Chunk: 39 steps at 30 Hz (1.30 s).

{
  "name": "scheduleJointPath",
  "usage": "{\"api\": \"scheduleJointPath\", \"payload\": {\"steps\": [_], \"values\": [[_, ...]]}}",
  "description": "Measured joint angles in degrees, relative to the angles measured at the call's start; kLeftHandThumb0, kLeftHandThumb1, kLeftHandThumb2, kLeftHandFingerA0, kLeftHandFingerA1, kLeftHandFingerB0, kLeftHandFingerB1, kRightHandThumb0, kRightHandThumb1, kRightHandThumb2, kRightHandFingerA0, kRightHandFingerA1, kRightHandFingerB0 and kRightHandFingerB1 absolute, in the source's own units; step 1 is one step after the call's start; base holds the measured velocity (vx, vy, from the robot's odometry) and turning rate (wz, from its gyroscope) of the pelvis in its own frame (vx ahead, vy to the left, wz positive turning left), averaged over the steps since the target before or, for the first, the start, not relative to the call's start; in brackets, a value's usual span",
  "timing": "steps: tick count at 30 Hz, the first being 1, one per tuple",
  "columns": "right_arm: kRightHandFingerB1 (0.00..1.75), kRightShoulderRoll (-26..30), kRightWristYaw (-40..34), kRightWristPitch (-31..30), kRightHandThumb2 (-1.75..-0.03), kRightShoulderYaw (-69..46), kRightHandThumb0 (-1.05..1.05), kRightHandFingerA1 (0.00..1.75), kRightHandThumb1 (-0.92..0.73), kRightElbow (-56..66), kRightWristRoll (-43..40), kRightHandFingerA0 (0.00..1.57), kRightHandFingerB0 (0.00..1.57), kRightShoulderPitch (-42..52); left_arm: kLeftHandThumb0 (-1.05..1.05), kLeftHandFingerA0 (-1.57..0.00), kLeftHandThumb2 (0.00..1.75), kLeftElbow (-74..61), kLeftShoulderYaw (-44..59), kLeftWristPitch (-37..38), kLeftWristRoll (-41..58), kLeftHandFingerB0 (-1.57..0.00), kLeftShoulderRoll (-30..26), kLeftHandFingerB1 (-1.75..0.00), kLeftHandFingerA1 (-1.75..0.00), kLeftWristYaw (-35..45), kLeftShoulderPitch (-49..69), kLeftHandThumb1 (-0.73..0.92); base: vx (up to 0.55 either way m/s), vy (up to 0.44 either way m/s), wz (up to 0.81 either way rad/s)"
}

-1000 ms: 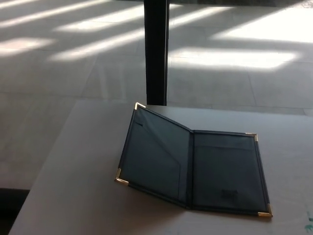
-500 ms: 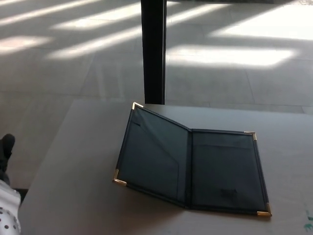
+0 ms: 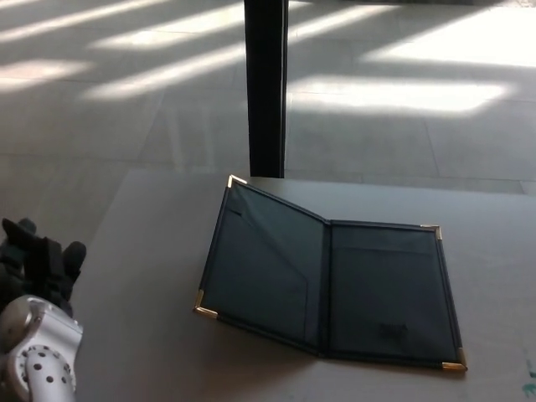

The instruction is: The robot uses its left hand to push the cover of the diary kept in the middle of the desk to close it

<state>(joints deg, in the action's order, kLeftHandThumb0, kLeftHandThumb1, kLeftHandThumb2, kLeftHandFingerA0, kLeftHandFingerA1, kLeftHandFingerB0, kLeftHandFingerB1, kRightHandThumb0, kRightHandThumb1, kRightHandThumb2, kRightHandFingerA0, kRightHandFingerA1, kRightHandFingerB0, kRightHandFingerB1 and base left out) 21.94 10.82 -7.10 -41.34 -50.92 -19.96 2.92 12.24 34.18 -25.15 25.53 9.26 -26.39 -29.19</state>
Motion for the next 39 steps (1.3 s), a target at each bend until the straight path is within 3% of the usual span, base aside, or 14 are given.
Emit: {"api": "scheduleJointPath", "payload": {"steps": [9, 11, 12, 13, 15, 18, 20, 31, 32, 33, 36, 37, 38, 39], "values": [[0.49, -0.02, -0.39, -0.59, -0.70, 0.73, -0.67, 0.65, -0.92, 1.53, -1.02, 0.59, 0.56, -0.05, -0.89, -0.60, 0.80, -1.33, -1.22, -0.13, 2.48, -0.43, 7.84, -0.55, -0.66, -2.22, 2.94, 0.92, 0.00, 0.000, 0.00], [0.51, -0.02, -0.40, -0.65, -0.69, 0.81, -0.65, 0.70, -0.92, 1.80, -1.15, 0.59, 0.59, -0.01, -0.91, -0.53, 0.81, -1.70, -2.13, -0.14, 2.64, -0.38, 8.04, -0.51, -0.61, -2.52, 3.42, 0.92, 0.00, 0.000, 0.00], [0.51, -0.12, -0.47, -0.87, -0.69, 0.81, -0.66, 0.68, -0.92, 2.47, -1.29, 0.59, 0.59, 0.11, -0.84, -0.48, 1.14, -2.01, -3.14, -0.14, 2.77, -0.37, 8.10, -0.59, -0.66, -2.50, 3.81, 0.79, 0.00, 0.000, 0.00], [0.51, -0.16, -0.51, -1.00, -0.68, 0.81, -0.67, 0.69, -0.92, 2.90, -1.44, 0.61, 0.60, 0.10, -0.88, -0.53, 0.79, -2.19, -4.54, -0.11, 2.86, -0.38, 8.14, -0.52, -0.63, -2.24, 4.61, 0.92, 0.00, 0.000, 0.00], [0.51, -0.20, -0.70, -1.14, -0.67, 0.82, -0.68, 0.69, -0.92, 3.36, -1.67, 0.63, 0.63, 0.08, -0.91, -0.56, 0.79, -2.08, -6.15, -0.07, 3.03, -0.34, 8.14, -0.55, -0.71, -1.96, 5.34, 0.92, 0.00, 0.000, 0.00], [0.50, -0.30, -1.09, -1.24, -0.69, 0.98, -0.68, 0.66, -0.92, 3.57, -1.96, 0.60, 0.59, -0.37, -0.96, -0.49, 0.88, -1.10, -7.97, 0.02, 3.47, -0.36, 8.12, -0.57, -0.68, -1.10, 5.60, 0.83, 0.00, 0.000, 0.00], [0.51, -0.31, -1.15, -1.24, -0.69, 1.17, -0.68, 0.66, -0.92, 3.57, -2.01, 0.60, 0.59, -0.53, -0.93, -0.42, 0.81, 0.21, -8.86, 0.09, 3.65, -0.31, 8.11, -0.57, -0.69, -0.64, 5.63, 0.92, 0.00, 0.000, 0.00], [0.48, -0.31, -1.81, -1.24, -0.68, 2.07, -0.68, 0.64, -0.92, 3.57, -2.10, 0.61, 0.60, -1.21, -0.90, -0.46, 0.80, 2.67, -12.06, 1.53, 3.55, -0.35, 7.82, -0.56, -0.66, 0.17, 5.96, 0.92, 0.00, 0.000, 0.00], [0.49, -0.31, -1.93, -1.24, -0.68, 2.16, -0.68, 0.65, -0.92, 3.57, -2.10, 0.61, 0.60, -1.30, -0.87, -0.44, 1.13, 2.77, -12.50, 1.74, 3.45, -0.38, 7.80, -0.63, -0.68, 0.18, 6.00, 0.77, 0.00, 0.000, 0.00], [0.51, -0.32, -2.02, -1.24, -0.68, 2.29, -0.69, 0.67, -0.92, 3.58, -2.10, 0.62, 0.62, -1.38, -0.91, -0.45, 0.78, 2.86, -12.99, 1.89, 3.35, -0.35, 7.79, -0.59, -0.70, 0.21, 6.10, 0.92, 0.00, 0.000, 0.00], [0.52, -0.38, -2.15, -1.24, -0.67, 2.41, -0.69, 0.68, -0.92, 3.63, -2.10, 0.61, 0.63, -1.49, -0.92, -0.40, 0.75, 3.23, -14.19, 2.44, 3.02, -0.31, 7.76, -0.58, -0.68, 0.50, 6.34, 0.92, 0.00, 0.000, 0.00], [0.51, -0.45, -2.19, -1.24, -0.67, 2.41, -0.68, 0.69, -0.92, 3.69, -2.11, 0.63, 0.64, -1.49, -0.88, -0.41, 1.15, 3.39, -14.79, 2.87, 2.83, -0.33, 7.74, -0.63, -0.70, 0.77, 6.65, 0.77, 0.00, 0.000, 0.00], [0.52, -0.51, -2.26, -1.24, -0.68, 2.42, -0.68, 0.70, -0.92, 3.71, -2.11, 0.62, 0.64, -1.51, -0.95, -0.47, 0.88, 3.60, -15.21, 3.18, 2.67, -0.34, 7.74, -0.61, -0.71, 0.90, 6.64, 0.85, 0.00, 0.000, 0.00], [0.50, -0.58, -2.31, -1.24, -0.68, 2.42, -0.68, 0.69, -0.92, 3.74, -2.11, 0.64, 0.61, -1.51, -0.90, -0.47, 0.79, 3.84, -15.60, 3.38, 2.53, -0.34, 7.73, -0.58, -0.70, 0.95, 6.64, 0.92, 0.00, 0.000, 0.00]]}}
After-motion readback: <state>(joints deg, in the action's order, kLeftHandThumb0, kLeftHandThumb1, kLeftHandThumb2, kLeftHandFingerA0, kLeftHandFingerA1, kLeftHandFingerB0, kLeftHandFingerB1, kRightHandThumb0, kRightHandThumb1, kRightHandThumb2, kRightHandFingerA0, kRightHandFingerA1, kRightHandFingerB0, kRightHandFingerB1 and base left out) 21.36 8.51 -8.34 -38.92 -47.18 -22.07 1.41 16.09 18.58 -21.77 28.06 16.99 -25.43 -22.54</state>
